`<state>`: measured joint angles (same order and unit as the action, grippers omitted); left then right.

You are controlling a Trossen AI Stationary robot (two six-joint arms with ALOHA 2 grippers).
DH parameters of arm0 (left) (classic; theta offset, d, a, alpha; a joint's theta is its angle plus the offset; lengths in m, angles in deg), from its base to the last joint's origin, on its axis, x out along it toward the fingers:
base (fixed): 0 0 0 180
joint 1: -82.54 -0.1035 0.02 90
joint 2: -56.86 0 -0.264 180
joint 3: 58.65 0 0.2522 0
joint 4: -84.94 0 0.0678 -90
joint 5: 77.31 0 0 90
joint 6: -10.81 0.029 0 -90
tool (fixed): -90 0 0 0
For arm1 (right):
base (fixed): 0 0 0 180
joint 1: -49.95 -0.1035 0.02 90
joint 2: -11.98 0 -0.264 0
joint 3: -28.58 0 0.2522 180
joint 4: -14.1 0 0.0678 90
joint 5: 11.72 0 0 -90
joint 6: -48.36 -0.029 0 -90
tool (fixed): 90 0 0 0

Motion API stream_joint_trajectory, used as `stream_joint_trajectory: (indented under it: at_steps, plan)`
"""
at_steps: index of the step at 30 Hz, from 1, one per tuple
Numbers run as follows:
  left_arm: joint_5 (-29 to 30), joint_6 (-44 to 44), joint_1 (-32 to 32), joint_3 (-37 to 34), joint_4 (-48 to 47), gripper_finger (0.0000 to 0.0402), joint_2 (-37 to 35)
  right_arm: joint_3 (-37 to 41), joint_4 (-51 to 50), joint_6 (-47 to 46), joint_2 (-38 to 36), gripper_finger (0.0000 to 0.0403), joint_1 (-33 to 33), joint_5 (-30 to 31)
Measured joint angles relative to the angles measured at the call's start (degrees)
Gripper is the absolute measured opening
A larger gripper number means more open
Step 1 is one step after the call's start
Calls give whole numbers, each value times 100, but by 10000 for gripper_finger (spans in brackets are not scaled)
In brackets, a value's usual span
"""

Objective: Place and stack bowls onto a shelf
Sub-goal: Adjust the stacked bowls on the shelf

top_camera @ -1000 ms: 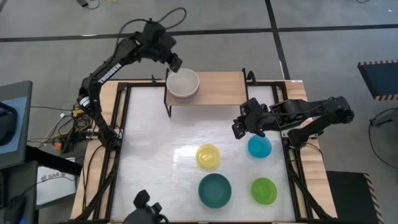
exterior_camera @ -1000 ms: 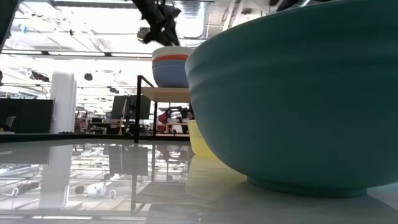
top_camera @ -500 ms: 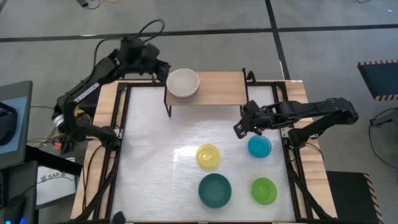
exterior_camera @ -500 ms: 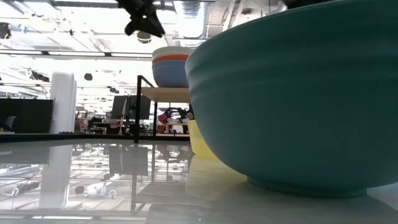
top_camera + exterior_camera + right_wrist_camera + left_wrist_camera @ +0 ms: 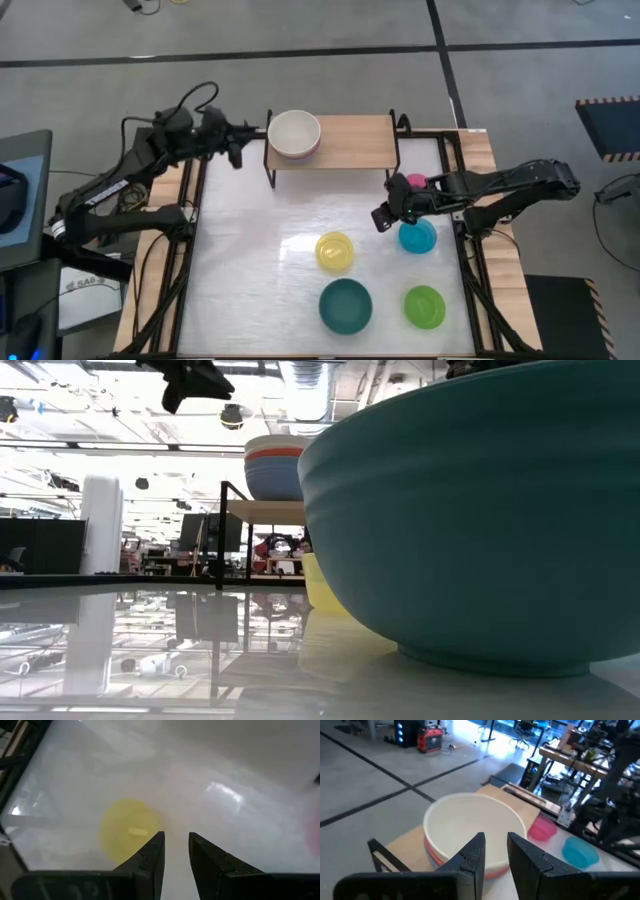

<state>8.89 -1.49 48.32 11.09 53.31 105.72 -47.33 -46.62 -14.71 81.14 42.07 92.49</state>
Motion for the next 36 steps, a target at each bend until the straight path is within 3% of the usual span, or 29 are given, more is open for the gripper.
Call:
stream_joint_trajectory:
  at_steps: [8,19,30,36]
  plan:
    - [222,-107,445,-394,390,66,-90,-1,377,-211,-294,118,23,-84]
    - [352,-150,1117,-570,873,66,383,0,-1408,-629,-605,155,96,202]
    - [1028,-172,1710,-570,730,66,440,0,-1223,-517,-295,173,427,243]
    - [1032,-132,2003,-570,326,66,640,2,-1138,-422,-100,166,127,-357]
